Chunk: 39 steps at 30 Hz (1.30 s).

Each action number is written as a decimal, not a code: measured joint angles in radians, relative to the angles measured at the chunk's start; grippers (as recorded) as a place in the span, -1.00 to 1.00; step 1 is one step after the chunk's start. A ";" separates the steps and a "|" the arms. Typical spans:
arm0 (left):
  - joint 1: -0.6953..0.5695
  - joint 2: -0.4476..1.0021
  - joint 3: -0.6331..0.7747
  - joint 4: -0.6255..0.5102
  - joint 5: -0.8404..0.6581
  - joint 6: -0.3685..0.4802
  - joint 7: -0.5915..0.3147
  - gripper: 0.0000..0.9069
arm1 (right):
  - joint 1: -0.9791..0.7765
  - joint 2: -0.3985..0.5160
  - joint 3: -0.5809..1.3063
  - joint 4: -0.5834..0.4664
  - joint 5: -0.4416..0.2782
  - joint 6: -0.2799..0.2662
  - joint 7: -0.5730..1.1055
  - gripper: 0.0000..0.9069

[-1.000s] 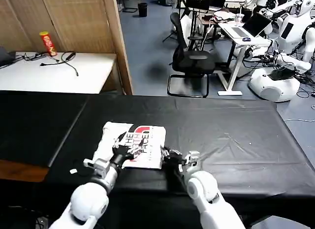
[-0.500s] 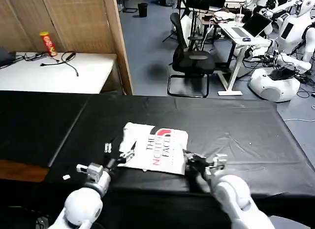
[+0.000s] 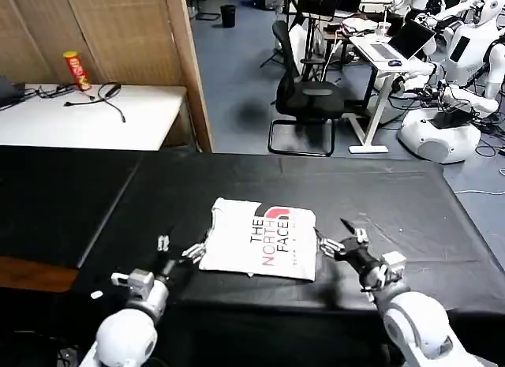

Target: Fold and organize the clothes.

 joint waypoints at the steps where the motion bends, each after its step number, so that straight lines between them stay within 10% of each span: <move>1: 0.008 0.004 -0.003 -0.006 -0.003 0.006 -0.009 0.94 | -0.012 0.002 0.002 0.005 -0.014 0.027 0.012 0.94; 10: 0.148 0.032 -0.060 -0.130 -0.019 0.022 -0.061 0.94 | -0.216 0.039 0.006 0.061 -0.169 0.298 0.139 0.94; 19: 0.336 0.034 -0.094 -0.229 -0.036 0.006 -0.154 0.94 | -0.460 0.059 0.015 0.118 -0.239 0.435 0.289 0.94; 39: 0.486 0.053 -0.194 -0.238 -0.019 -0.036 -0.058 0.94 | -0.786 0.050 0.043 0.312 -0.195 0.292 0.370 0.94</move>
